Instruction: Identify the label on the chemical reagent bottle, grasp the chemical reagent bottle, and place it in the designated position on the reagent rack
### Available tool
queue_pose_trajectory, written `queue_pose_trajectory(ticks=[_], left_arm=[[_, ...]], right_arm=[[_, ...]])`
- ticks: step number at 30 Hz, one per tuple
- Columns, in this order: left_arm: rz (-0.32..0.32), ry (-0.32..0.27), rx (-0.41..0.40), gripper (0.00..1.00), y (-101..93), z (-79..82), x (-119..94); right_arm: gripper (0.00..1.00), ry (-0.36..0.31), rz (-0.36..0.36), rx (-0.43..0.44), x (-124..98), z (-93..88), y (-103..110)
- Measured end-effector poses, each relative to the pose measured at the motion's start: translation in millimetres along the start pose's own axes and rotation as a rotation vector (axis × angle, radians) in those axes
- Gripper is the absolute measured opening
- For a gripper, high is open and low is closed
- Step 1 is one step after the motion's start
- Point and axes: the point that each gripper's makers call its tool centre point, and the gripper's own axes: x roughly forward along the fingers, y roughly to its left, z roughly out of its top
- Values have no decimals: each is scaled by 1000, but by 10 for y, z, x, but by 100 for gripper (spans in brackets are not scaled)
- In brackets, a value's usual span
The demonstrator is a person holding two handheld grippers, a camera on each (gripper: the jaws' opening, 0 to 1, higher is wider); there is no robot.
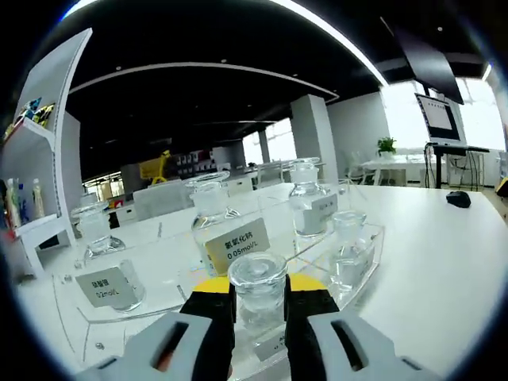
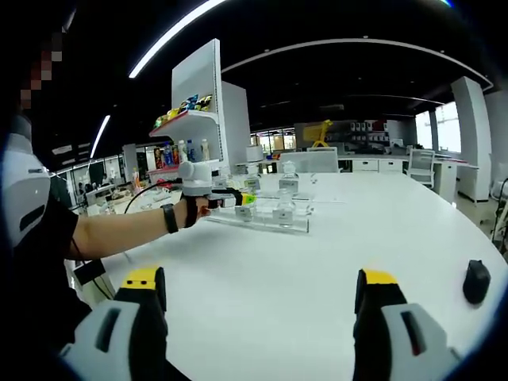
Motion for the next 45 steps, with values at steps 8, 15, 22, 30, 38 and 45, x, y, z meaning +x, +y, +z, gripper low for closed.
queue_pose_trajectory(ticks=[8, 15, 22, 30, 38, 45], left_arm=[[-4, 1, -20, 25, 4, -12, 4], [-18, -11, -43, 34, -40, -14, -38], [-16, 16, -95, 56, -21, -47, -246], [-175, 9, 29, 92, -574, 15, -714], [-336, -5, 53, 95, -1031, 148, -1391], [-365, -37, 151, 95, -1078, 389, -2085]], right_arm=[[95, -1, 5, -4, -4, 2, 23], [95, -8, 1, -9, -45, 39, 21], [95, -17, -2, -19, -93, 110, 7], [96, -38, -23, -24, -97, 215, -66], [96, -27, -37, -24, -97, 211, -118], [96, -48, -58, -44, -181, 317, -142]])
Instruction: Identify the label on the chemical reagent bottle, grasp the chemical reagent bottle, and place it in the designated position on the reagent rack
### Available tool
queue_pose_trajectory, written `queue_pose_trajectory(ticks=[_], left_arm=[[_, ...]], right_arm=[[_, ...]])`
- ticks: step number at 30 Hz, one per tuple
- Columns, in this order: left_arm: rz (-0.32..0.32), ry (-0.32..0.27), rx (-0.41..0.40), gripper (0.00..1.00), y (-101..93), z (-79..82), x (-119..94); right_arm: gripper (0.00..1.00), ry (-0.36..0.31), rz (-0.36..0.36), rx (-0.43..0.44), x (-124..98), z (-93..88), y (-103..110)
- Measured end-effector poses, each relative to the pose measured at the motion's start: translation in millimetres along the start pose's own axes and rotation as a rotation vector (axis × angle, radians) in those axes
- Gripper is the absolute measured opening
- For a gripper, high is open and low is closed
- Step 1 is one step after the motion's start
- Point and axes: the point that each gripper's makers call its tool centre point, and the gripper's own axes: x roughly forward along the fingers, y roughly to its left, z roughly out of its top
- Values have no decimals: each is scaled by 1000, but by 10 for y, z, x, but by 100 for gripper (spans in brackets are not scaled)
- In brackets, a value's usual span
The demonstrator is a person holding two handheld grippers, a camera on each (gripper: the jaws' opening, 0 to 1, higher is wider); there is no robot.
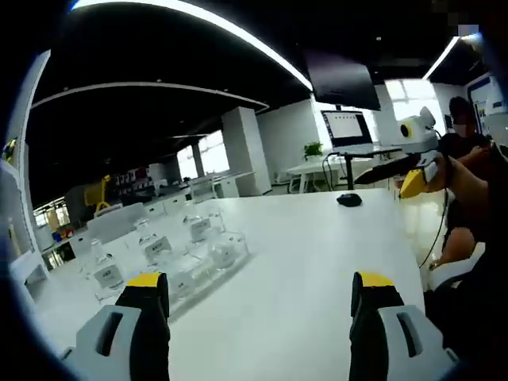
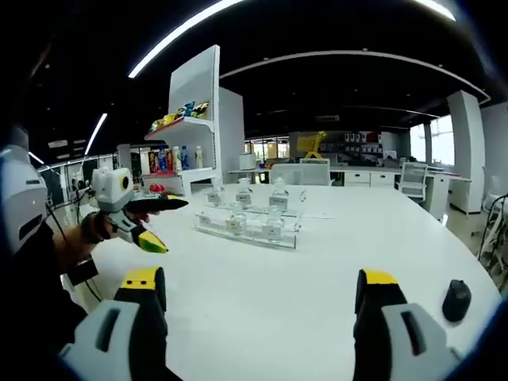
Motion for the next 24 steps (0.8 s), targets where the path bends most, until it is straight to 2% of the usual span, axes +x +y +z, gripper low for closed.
queue_pose_trajectory(ticks=[3, 4, 6, 8, 14, 18, 20, 23, 24], left_arm=[[34, -11, 20, 95, 73, 115, -338], [33, -19, 5, 95, 92, 157, -454], [12, -12, -83, 95, 78, 194, -662], [39, -21, -81, 95, 141, 236, -842], [197, 33, -50, 95, 459, 148, -1382], [266, 72, -55, 95, 626, 88, -1732], [273, 96, -64, 95, 649, 42, -1890], [204, 126, -122, 95, 510, -68, -2005], [202, 132, -132, 95, 506, -102, -2030]], right_arm=[[96, -4, -6, -4, -32, -11, 8], [96, -5, -8, -3, -41, -17, 12], [96, -6, -5, -1, -42, -24, 25], [96, -7, -3, -3, -39, -25, 35], [96, -12, 28, -6, -10, -14, 117], [96, -2, 43, -11, 11, -22, 129], [96, -4, 42, -17, 14, 1, 116], [96, -21, 42, -8, 30, 58, 85], [96, -23, 43, -8, 44, 63, 83]])
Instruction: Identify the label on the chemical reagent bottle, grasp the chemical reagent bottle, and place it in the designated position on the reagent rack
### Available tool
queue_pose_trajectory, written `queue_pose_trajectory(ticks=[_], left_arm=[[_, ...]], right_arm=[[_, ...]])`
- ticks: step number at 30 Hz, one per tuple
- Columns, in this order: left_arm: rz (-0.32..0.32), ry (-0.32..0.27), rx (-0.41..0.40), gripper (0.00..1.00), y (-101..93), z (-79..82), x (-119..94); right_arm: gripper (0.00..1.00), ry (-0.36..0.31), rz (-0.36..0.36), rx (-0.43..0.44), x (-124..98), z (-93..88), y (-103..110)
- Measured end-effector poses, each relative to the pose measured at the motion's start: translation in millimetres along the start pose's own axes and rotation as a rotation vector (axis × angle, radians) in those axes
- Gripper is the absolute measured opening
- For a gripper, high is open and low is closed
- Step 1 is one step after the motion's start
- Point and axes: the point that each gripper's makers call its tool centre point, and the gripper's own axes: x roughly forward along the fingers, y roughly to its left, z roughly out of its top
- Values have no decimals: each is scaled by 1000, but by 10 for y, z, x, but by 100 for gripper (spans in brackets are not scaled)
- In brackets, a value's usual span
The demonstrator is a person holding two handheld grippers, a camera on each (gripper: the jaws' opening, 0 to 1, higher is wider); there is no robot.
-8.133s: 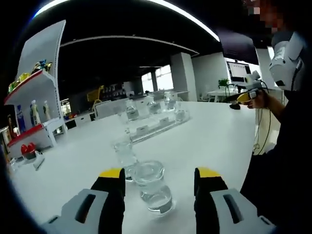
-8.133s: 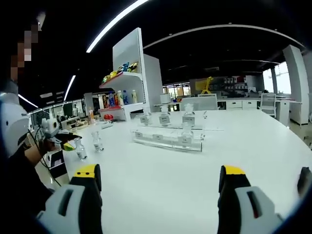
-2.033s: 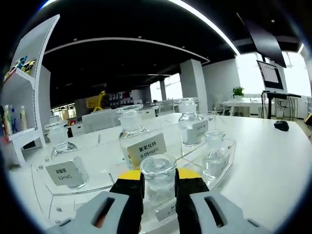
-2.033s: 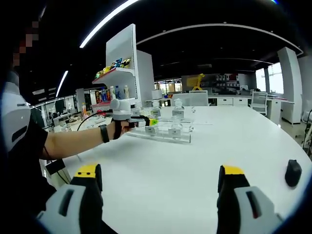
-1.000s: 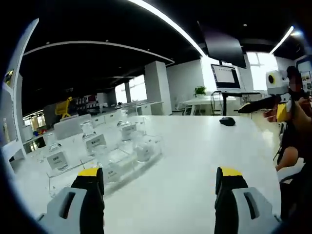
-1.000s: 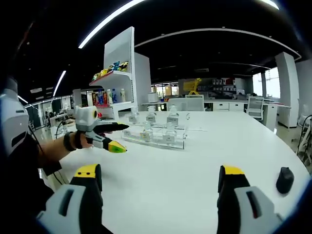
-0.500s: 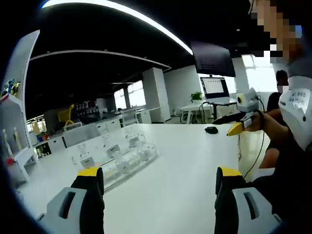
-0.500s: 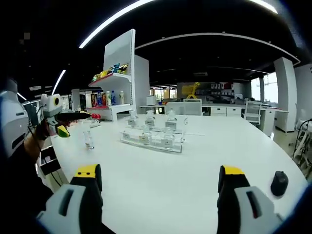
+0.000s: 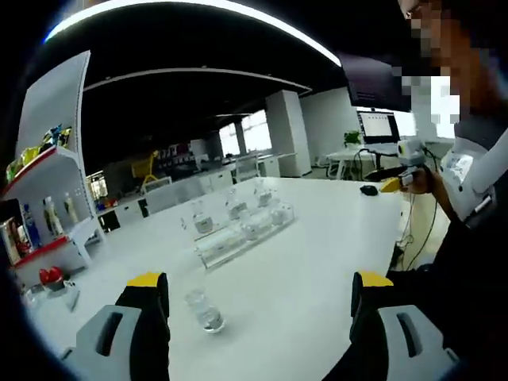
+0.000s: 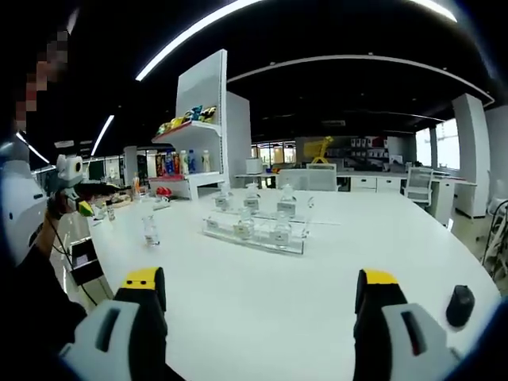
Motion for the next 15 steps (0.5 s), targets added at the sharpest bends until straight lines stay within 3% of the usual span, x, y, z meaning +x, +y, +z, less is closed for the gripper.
queue_pose_trajectory(ticks=[7, 10, 11, 13, 14, 15], left_arm=[[79, 74, 36, 95, 176, -271, 47], [0, 50, 33, 95, 113, -296, 146], [-5, 37, -9, 95, 152, -305, 188], [41, 34, -18, 95, 341, -378, 283], [107, 54, 29, 95, 505, -450, 322], [128, 58, 50, 95, 553, -467, 335]], right_arm=[[96, 15, 25, -4, 125, -34, 81], [96, 31, 38, -13, 151, -75, 133], [96, 33, 38, -14, 147, -82, 131], [96, 33, 35, -9, 138, -91, 122], [96, 32, 33, -6, 133, -98, 117], [96, 32, 33, -5, 131, -101, 115]])
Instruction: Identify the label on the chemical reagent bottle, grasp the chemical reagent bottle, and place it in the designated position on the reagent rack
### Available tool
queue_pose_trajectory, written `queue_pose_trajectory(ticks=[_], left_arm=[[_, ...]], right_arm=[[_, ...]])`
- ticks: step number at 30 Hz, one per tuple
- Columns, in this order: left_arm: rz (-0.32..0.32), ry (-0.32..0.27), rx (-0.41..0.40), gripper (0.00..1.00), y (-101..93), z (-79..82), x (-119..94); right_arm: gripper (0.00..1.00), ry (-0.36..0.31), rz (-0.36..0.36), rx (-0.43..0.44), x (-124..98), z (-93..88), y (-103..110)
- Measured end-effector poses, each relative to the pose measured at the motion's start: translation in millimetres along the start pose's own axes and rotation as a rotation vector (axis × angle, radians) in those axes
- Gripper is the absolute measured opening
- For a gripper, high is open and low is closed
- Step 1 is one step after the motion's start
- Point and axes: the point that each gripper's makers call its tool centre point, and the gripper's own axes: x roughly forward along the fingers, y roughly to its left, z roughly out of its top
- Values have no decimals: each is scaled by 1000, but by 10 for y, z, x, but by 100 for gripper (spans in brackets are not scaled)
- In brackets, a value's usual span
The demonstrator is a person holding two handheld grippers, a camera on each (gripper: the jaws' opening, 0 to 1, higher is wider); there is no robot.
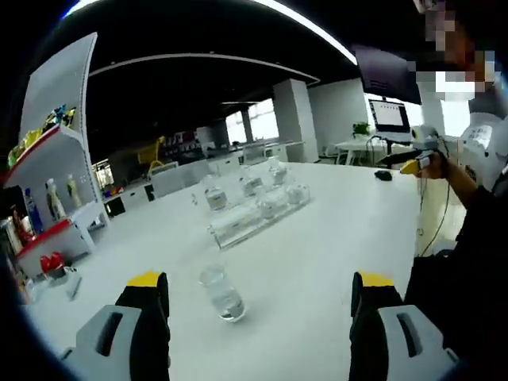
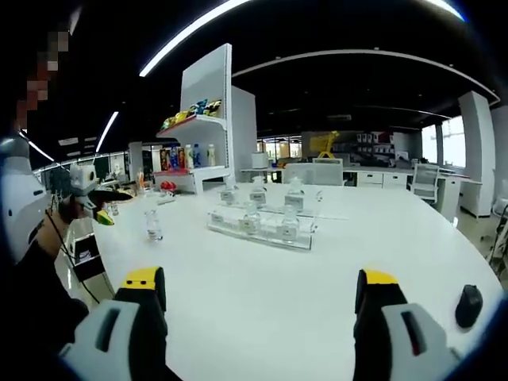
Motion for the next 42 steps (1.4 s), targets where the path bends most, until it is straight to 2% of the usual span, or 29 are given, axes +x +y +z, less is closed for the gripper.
queue_pose_trajectory(ticks=[1, 3, 5, 7, 9, 13, 15, 16, 22, 24, 27, 28, 31, 33, 42], left_arm=[[42, 19, 29, 95, 102, -109, 98], [31, 24, -17, 95, 129, -199, 222], [21, 25, -28, 94, 141, -261, 333], [-15, 6, -48, 93, 108, -277, 437], [-39, -15, -110, 92, 98, -289, 530], [-18, -15, -116, 84, 162, -341, 697], [3, -25, -202, 81, 208, -352, 751], [-2, -23, -198, 78, 206, -367, 773], [39, -64, -189, 56, 269, -368, 832], [40, -72, -183, 51, 271, -384, 848], [50, -64, -174, 43, 278, -442, 881], [75, -59, -163, 40, 317, -469, 882], [77, -81, -201, 38, 351, -453, 865], [94, -74, -168, 33, 378, -467, 859], [88, -80, -122, 33, 362, -445, 880]], right_arm=[[96, 3, -4, 2, -14, -22, -6], [96, 8, -12, 5, -28, -56, -26], [96, 13, -18, 13, -38, -87, -50], [96, 14, -23, 16, -41, -99, -68], [96, 6, -21, 25, -39, -89, -83], [96, -6, -21, 29, -32, -42, -90], [96, -4, -23, 19, -35, -33, -93], [96, -2, -25, 17, -37, -33, -99], [96, 8, -36, 21, -35, -75, -133], [96, 13, -31, 20, -24, -90, -118], [96, 19, -26, 17, -18, -104, -106], [96, 20, -28, 15, -16, -107, -110], [96, 24, -30, 16, -12, -114, -121], [96, 26, -30, 12, -11, -115, -121], [96, 33, -24, 19, 22, -163, -106]])
